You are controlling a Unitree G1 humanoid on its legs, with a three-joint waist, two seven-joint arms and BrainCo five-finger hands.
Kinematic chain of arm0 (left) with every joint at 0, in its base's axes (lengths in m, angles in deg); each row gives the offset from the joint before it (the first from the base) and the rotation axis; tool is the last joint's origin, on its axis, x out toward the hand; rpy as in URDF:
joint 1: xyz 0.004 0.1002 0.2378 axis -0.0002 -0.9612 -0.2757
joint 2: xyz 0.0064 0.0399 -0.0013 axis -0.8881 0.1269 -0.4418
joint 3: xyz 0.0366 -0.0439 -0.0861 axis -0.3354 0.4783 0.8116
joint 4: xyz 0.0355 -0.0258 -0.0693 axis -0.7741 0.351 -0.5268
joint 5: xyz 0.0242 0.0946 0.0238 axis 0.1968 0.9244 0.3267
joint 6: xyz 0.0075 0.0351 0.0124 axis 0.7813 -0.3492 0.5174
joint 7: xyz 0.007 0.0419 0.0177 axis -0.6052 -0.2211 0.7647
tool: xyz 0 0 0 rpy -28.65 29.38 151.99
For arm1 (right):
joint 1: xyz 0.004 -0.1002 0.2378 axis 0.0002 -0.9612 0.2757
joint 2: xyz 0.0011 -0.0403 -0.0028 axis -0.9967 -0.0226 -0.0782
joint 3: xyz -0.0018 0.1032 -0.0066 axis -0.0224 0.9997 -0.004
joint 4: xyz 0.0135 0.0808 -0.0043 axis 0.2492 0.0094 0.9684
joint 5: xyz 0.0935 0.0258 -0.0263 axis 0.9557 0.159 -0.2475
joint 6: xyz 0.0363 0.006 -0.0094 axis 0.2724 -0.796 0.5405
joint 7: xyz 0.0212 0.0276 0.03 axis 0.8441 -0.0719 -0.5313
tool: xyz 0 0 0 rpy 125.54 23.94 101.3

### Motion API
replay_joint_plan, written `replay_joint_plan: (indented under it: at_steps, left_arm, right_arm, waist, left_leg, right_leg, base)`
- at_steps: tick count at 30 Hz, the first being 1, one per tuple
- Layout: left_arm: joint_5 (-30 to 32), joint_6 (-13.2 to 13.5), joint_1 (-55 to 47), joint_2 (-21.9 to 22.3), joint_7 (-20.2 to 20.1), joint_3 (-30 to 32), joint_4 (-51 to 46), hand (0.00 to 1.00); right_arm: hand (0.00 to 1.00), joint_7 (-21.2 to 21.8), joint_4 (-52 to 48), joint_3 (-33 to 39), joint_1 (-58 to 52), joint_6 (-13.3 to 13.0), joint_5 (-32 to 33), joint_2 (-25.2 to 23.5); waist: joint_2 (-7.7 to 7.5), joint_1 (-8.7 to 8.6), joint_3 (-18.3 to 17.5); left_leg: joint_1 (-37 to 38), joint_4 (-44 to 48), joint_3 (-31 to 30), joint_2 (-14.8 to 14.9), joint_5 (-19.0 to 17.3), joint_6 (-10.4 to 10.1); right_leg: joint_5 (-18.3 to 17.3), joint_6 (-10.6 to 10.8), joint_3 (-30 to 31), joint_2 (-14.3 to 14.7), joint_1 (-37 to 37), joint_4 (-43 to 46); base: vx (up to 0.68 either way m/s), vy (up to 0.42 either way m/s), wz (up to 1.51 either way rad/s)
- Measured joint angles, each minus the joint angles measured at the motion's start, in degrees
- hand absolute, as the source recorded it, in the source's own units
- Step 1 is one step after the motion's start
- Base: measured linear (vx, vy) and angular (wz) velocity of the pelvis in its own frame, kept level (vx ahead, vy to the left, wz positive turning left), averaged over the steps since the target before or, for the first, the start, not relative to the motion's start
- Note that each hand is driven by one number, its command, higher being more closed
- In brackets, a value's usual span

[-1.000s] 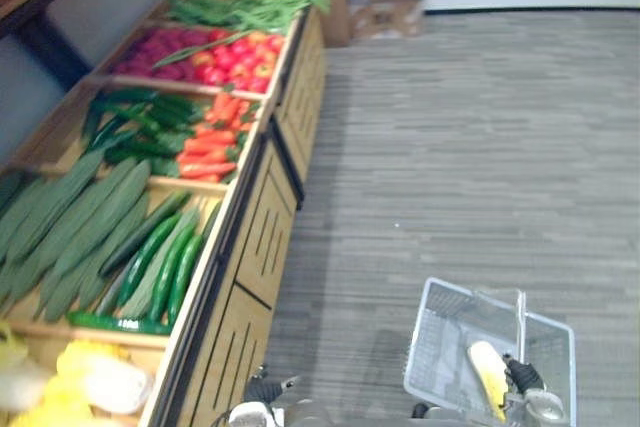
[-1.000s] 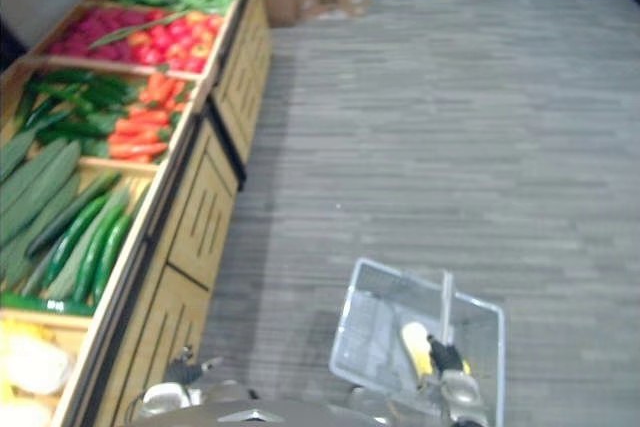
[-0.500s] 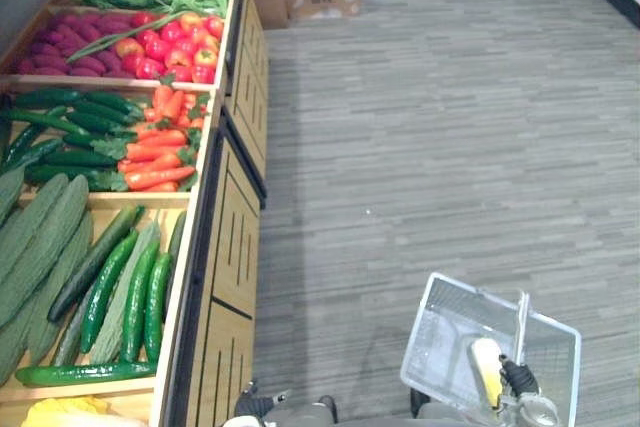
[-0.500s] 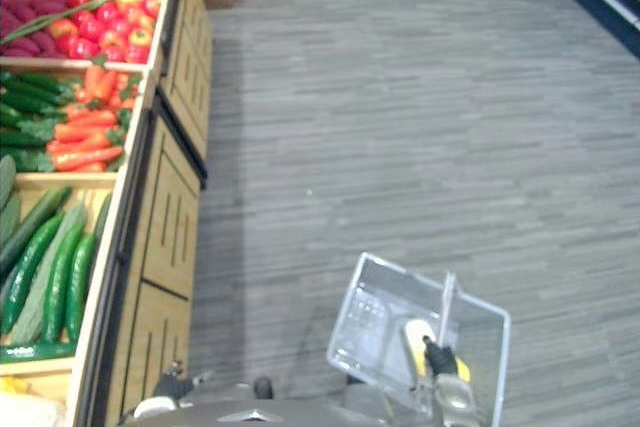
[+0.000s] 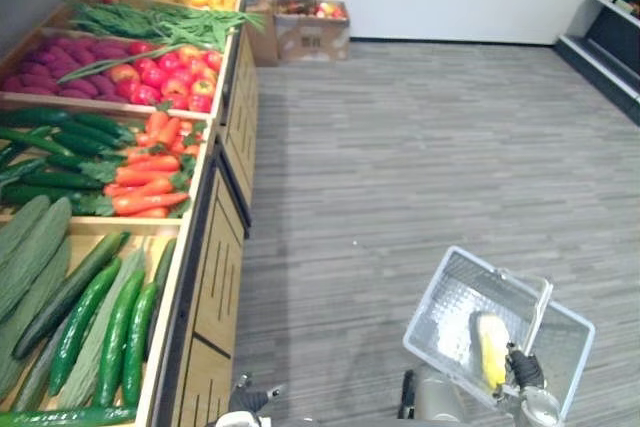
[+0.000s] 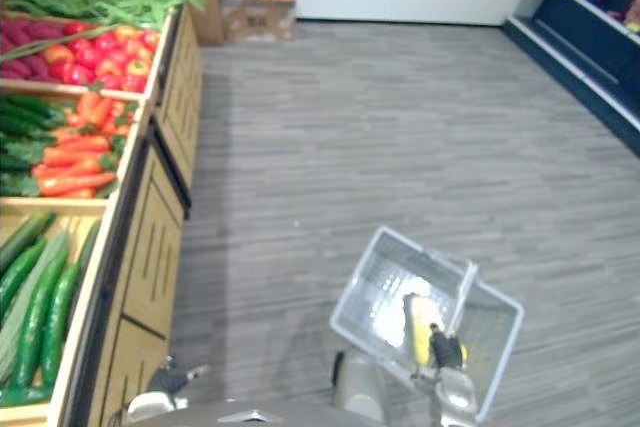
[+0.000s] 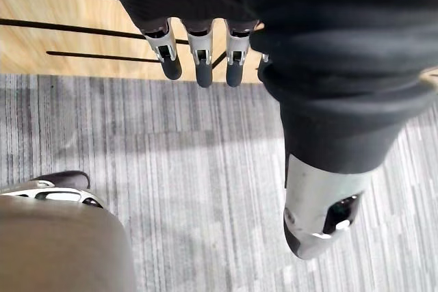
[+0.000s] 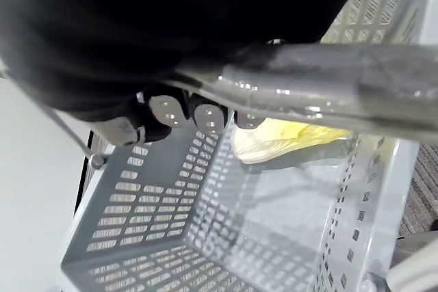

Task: Pick vegetable in the basket

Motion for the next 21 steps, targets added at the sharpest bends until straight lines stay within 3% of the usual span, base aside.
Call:
replay_joint_plan:
  at_steps: [2,3,4,5,6,8,9,10,11,13,15,17,19,21]
  left_arm:
    - [0.0,-0.11,1.1,0.95,0.08,2.11,0.01,0.0]
    - [0.0,-0.12,1.47,1.4,0.08,2.73,-0.02,0.0]
    - [0.01,-0.25,2.06,2.96,0.09,3.74,0.03,0.0]
    - [0.01,-0.03,1.92,4.89,0.03,4.59,0.15,0.0]
    - [0.04,0.09,2.27,5.59,-0.19,4.77,0.19,0.0]
    - [0.07,0.15,1.98,7.93,-0.62,4.99,-0.1,0.0]
    - [0.07,0.17,1.99,8.08,-0.63,5.25,-0.1,0.0]
    - [-0.01,0.14,2.16,8.16,-0.76,5.39,-0.21,0.0]
    - [-0.06,0.1,2.14,8.27,-1.03,5.85,-1.38,0.0]
    - [-0.15,0.08,2.02,8.31,-1.33,5.91,-2.25,0.0]
    - [-0.49,0.08,1.44,7.93,-1.3,5.91,-3.19,0.0]
    - [-1.04,0.42,1.06,7.86,-1.22,5.74,-4.59,0.0]
    - [-1.16,1.06,1.26,7.84,-1.19,5.68,-5.48,0.0]
    - [-1.19,1.52,1.71,7.71,-1.07,5.19,-5.71,0.0]
  right_arm:
    - [1.0,0.03,0.23,0.44,0.0,-0.15,0.0,-0.03]
    - [1.0,0.03,0.26,0.81,0.07,-0.01,0.0,-0.06]
    - [1.0,0.0,0.33,1.85,0.16,0.6,0.03,-0.2]
    - [1.0,-0.07,0.59,2.67,0.38,1.18,0.08,0.27]
    - [1.0,-0.07,0.79,2.83,0.7,1.17,0.08,0.31]
    - [1.0,-0.07,1.28,4.55,0.61,1.19,0.08,0.39]
    - [1.0,-0.07,1.36,4.49,0.53,1.35,0.04,0.56]
    - [1.0,-0.05,1.32,4.29,0.51,1.69,-0.13,0.93]
    - [1.0,0.09,1.33,4.13,0.42,2.08,-0.36,1.08]
    - [1.0,0.09,1.77,3.54,0.07,3.19,-0.66,1.28]
    - [1.0,0.08,2.93,1.03,-0.12,3.66,-0.69,1.57]
    - [1.0,0.06,3.41,-1.88,-0.89,3.85,-0.71,1.66]
    - [1.0,0.06,3.55,-2.89,-1.4,3.91,-0.71,1.77]
    - [1.0,0.06,3.55,-3.12,-1.64,4.45,-0.71,1.66]
  waist:
    - [0.15,0.02,-0.04]
    - [0.2,0.02,-0.01]
    - [1.52,-0.21,-0.04]
    - [3.95,0.02,-1.25]
    - [3.91,0.14,-1.23]
    - [4.32,-0.06,-1.69]
    - [4.64,-0.02,-1.89]
    - [4.88,-0.43,-2.06]
    - [5.47,-0.57,-2.4]
    - [4.45,0.13,-1.76]
    - [4.07,0.66,-1.52]
    - [3.6,1.88,-1.56]
    - [3.43,2.18,-1.58]
    - [2.88,2.29,-1.29]
  left_leg:
    - [0.89,-0.58,0.1,1.51,-0.7,-2.34]
    - [1.56,-1.04,0.09,1.8,-0.93,-2.97]
    - [3.0,-2.16,-0.07,3.34,-1.42,-3.94]
    - [3.65,-2.98,-0.13,5.74,-0.75,-4.86]
    - [3.64,-2.49,-0.17,5.73,0.58,-5.15]
    - [3.36,1.91,-2.53,5.93,6.15,-3.92]
    - [2.55,4.37,-3.26,6.57,7.39,-3.21]
    - [-1.66,12.31,-5.66,7.87,9.68,-2.76]
    - [-5.73,20.9,-8.03,8.65,14.89,-1.85]
    - [-12.1,35.3,-11.24,10.0,20.97,-2.3]
    - [-16.81,45.16,-10.46,10.88,20.54,-2.2]
    - [-22.8,49.16,-8.29,10.71,16.97,-2.06]
    - [-27.73,47.61,-6.35,10.51,14.37,-2.13]
    - [-30.5,37.87,-0.61,9.09,11.23,-1.95]
  right_leg:
    - [0.97,0.75,-3.41,0.74,-0.02,-15.55]
    - [1.25,1.12,-3.15,1.1,0.14,-18.92]
    - [5.25,0.54,-3.2,2.28,0.56,-20.67]
    - [2.32,-1.55,-4.65,4.19,0.49,-18.28]
    - [0.99,-2.18,-4.68,3.87,-0.36,-15.42]
    - [-4.94,-2.95,-5.02,2.82,0.15,-9.86]
    - [-6.2,-3.25,-5.45,3.04,1.08,-9.94]
    - [-7.88,-3.61,-7.14,3.22,3.12,-10.87]
    - [-9.19,-4.37,-8.24,3.27,5.78,-12.02]
    - [-9.89,-4.98,-8.93,3.54,10.97,-15.13]
    - [-9.89,-4.98,-9.18,3.87,17.2,-19.13]
    - [-9.99,-4.79,-9.93,3.69,24.06,-25.17]
    - [-10.06,-3.81,-11.5,3.31,26.98,-28.21]
    - [-9.67,-2.74,-13.52,2.15,31.45,-31.07]
  base:
    - [0.42,-0.249,0.06]
    - [0.44,-0.282,0.16]
    - [0.47,-0.276,0.17]
    - [0.47,-0.26,0.16]
    - [0.47,-0.286,0.11]
    - [0.48,-0.345,0.15]
    - [0.49,-0.343,0.32]
    - [0.5,-0.315,0.42]
    - [0.48,-0.3,0.48]
    - [0.41,-0.235,0.26]
    - [0.35,-0.169,0.06]
    - [0.36,-0.078,0.04]
    - [0.24,0.016,0.23]
    - [0.32,0.103,0.37]
